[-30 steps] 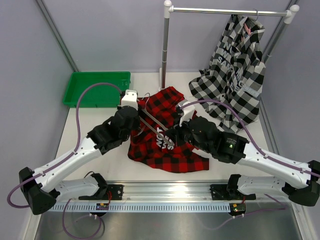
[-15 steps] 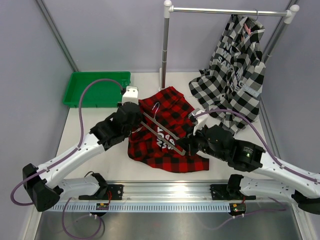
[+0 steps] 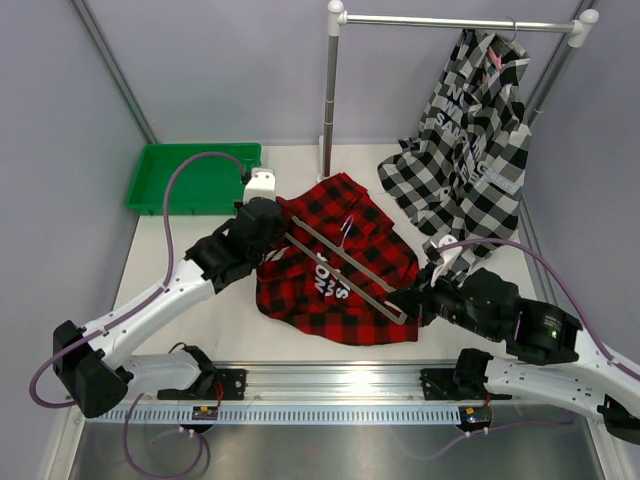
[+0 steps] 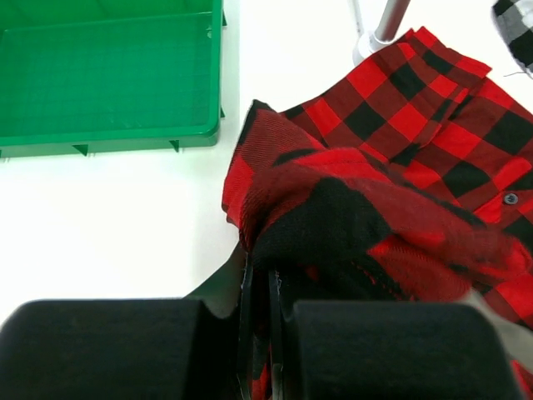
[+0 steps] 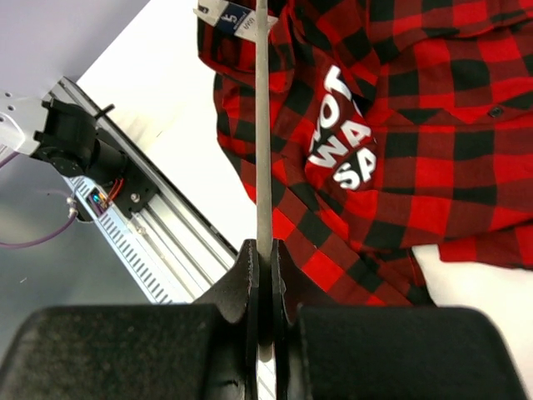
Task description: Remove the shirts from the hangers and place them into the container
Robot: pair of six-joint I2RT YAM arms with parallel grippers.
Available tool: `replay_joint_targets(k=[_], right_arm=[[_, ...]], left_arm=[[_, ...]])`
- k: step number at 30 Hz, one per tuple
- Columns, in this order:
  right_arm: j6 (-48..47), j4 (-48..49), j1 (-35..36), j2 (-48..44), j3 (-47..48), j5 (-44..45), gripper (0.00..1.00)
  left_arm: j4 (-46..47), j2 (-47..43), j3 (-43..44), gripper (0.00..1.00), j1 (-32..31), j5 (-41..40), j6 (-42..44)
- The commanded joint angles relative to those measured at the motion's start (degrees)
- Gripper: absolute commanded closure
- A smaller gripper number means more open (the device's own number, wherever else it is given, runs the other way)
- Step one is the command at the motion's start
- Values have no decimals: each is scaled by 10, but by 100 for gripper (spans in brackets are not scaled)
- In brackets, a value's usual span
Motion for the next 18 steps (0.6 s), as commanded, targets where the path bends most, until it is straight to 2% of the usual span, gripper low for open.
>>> replay_joint_targets(k=[1,11,18], right_arm=[[3,-18,6,-26,5,27,100],[-1,-50,6,-54,24,50,100],[-16,-43,6,-4,67,120,100]], left_arm=[[39,10,28,100,14,-24,3],[33,36,19,100,52,-14,-5],[6,15,21,100,51,33,-24]])
